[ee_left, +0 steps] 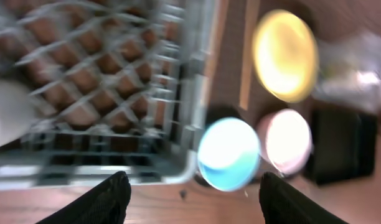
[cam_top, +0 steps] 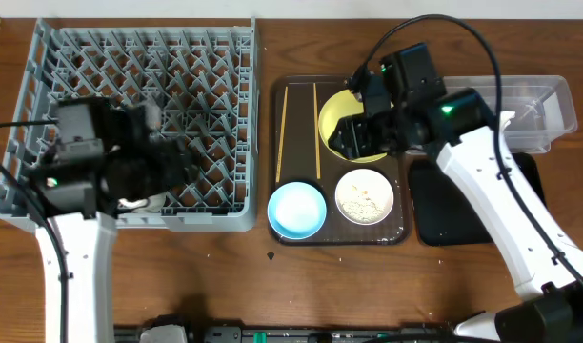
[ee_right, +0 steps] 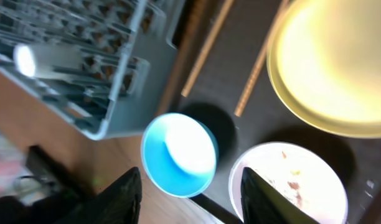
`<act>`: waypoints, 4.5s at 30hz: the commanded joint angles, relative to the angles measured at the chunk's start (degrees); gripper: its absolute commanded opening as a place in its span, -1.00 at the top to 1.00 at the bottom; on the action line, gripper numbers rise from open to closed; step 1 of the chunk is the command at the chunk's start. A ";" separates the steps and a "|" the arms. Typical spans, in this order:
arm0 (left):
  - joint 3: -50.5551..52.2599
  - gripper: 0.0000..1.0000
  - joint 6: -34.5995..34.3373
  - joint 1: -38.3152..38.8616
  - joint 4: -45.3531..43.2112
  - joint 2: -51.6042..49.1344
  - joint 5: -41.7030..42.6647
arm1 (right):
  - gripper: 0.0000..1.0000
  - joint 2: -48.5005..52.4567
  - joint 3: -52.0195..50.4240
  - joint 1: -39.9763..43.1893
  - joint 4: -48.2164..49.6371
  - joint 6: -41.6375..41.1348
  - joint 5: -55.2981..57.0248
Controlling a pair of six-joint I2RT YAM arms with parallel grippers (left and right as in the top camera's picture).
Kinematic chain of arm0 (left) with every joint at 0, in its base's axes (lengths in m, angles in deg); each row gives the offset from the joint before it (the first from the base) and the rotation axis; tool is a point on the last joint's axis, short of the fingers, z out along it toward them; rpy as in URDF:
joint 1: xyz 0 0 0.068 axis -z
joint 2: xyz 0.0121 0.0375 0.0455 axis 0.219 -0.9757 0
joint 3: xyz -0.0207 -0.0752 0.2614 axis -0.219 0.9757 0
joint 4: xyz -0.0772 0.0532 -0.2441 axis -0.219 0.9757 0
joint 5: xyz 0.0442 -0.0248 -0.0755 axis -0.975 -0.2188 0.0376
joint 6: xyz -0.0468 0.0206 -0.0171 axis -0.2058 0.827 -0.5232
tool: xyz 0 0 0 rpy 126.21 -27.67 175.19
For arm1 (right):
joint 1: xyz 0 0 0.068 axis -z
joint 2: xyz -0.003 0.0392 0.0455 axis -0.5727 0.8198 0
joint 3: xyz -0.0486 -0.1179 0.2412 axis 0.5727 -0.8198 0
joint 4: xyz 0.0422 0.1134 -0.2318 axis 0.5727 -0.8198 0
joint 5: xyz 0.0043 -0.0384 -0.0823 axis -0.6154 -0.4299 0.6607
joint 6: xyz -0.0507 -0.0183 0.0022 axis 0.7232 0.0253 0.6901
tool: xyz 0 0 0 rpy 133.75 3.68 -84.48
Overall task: Sort waste into correct bins and load items into the dishwasher
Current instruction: 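Reach the right gripper to the white bowl of rice and grasp its rim, then carry the white bowl with the right gripper over the black tray and tip it, then hold the bowl inverted over the black tray to empty the rice, then set the emptied white bowl back on the brown tray with the right gripper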
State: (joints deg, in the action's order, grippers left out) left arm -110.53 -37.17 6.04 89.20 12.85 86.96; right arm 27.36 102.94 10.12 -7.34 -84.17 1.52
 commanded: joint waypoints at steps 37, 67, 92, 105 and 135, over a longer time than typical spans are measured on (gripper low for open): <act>-0.90 -0.86 4.55 8.94 -1.79 9.49 -5.25 | 0.97 22.80 -2.91 -7.93 -4.92 -25.09 18.78; -0.81 -0.96 4.52 8.94 -1.77 7.39 -5.22 | 0.98 6.40 -18.01 38.64 -5.46 19.32 -41.33; -0.81 -0.96 4.52 8.94 -1.77 7.39 -5.22 | 0.98 5.99 -34.16 54.40 -1.03 37.18 -66.99; -0.81 -0.96 4.55 8.94 -1.77 7.39 -5.25 | 0.97 4.50 -34.16 55.52 -7.23 38.45 -62.84; -0.81 -0.96 4.55 8.94 -1.75 7.39 -5.25 | 0.97 -17.64 -32.94 25.00 0.57 13.88 -11.28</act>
State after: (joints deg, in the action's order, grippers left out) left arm -110.55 -33.21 14.80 87.34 20.28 82.02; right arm 11.95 68.95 44.78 -9.61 -59.01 -29.71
